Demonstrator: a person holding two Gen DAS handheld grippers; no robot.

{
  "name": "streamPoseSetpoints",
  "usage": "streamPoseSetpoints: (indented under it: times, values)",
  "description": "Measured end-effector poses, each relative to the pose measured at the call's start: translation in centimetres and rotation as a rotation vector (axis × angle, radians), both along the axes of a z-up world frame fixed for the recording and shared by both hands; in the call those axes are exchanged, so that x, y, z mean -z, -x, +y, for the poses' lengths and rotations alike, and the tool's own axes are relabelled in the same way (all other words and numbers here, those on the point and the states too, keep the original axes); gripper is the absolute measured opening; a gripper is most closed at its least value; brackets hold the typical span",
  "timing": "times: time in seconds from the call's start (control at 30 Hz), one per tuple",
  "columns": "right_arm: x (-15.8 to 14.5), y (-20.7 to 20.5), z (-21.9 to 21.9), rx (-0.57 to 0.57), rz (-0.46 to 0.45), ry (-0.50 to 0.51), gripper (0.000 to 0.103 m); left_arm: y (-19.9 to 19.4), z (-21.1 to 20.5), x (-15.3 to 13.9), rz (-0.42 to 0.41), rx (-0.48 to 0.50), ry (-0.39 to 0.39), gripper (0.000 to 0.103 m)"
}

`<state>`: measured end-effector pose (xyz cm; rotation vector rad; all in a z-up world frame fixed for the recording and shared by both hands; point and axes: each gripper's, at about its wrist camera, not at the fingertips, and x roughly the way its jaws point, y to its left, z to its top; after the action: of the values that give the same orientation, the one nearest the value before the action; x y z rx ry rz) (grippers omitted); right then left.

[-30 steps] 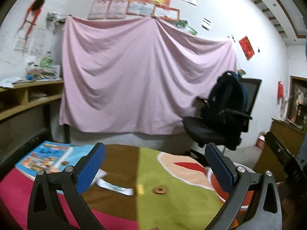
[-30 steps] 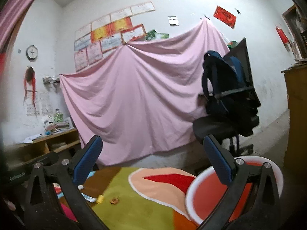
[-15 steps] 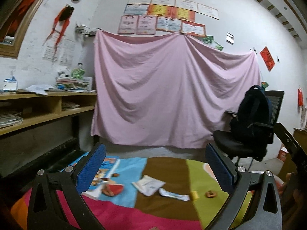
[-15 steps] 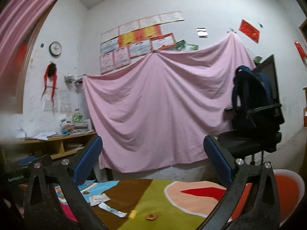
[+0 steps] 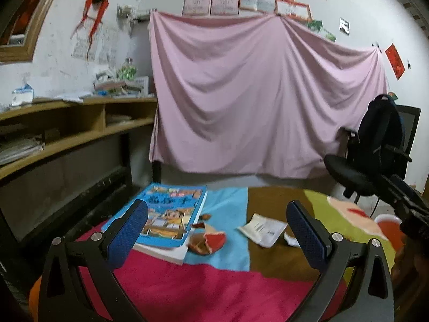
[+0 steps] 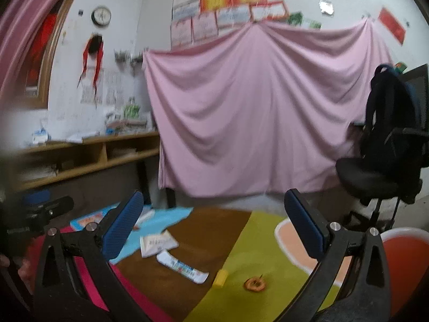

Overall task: Collect trash
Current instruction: 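Move both tools back over the table toward the wrapper and toothpaste tube, then grasp the red-beige wrapper with the left gripper while the right grasps the white toothpaste tube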

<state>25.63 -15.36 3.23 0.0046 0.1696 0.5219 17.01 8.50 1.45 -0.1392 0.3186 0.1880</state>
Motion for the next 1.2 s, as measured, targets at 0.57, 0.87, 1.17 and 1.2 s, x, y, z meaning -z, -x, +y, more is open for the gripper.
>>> streamPoseSetpoints:
  times: [0.57, 0.87, 1.17, 1.2]
  values:
    - [6.2, -6.3, 5.4, -0.156, 0.353, 0.252, 0.103, -5.1, 1.7, 3.6, 0.238, 0.137, 0.114, 0.044]
    - [8.7, -7.9, 7.9, -0.234, 0.494, 0.357, 0.094, -6.9, 1.7, 4.8, 0.343, 0.158, 0.13, 0.032]
    - [9.7, -8.9, 7.6, -0.268, 0.582, 0.343, 0.075, -8.0, 1.4, 5.8, 0.412, 0.167, 0.119, 0.02]
    - [9.6, -8.9, 7.7, -0.269, 0.584, 0.343, 0.074, -8.1, 1.4, 5.8, 0.414, 0.168, 0.119, 0.019]
